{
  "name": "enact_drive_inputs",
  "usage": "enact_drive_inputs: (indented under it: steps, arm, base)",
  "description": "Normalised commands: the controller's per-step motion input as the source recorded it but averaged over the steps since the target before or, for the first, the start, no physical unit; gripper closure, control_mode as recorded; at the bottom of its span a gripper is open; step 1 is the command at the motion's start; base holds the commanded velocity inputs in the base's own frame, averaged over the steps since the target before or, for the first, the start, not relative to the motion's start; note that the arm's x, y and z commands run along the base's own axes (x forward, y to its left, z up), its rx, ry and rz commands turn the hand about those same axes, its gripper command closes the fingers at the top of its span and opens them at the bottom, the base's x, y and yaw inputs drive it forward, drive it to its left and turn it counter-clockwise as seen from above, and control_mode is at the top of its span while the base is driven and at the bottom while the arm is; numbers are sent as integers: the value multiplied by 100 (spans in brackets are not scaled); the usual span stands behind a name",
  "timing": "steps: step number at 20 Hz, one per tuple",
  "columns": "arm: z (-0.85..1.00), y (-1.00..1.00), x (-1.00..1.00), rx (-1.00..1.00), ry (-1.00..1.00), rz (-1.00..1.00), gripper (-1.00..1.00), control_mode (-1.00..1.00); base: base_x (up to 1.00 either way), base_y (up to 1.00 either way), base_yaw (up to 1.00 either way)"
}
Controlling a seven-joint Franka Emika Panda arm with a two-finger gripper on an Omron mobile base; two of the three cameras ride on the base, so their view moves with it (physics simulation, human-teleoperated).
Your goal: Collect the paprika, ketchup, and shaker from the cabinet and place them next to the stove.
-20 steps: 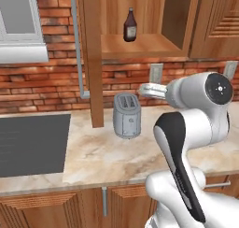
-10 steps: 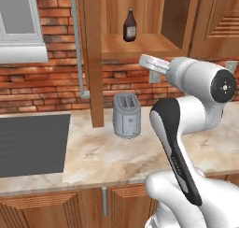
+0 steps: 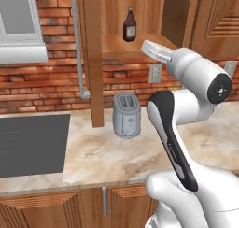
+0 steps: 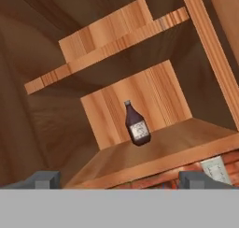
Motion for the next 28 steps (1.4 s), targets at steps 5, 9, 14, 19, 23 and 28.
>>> enact_drive_inputs:
  steps: [5, 9, 14, 19, 23, 28]
  arm:
    - [61, -24, 0, -2, 3, -4, -100, -100]
    - [50, -13, 0, -4, 6, -4, -100, -100]
    - [10, 0, 0, -3, 2, 0, -100, -100]
    - [0, 1, 3, -2, 0, 0, -100, -100]
    - [0, 0, 26, -2, 5, 0, -100, -100]
    - [2, 0, 44, -2, 4, 1, -100, -100]
  base:
    - [0, 0, 0]
    - [0, 0, 0]
    - [0, 0, 0]
    - [0, 0, 0]
    - [0, 0, 0]
    - [0, 0, 0]
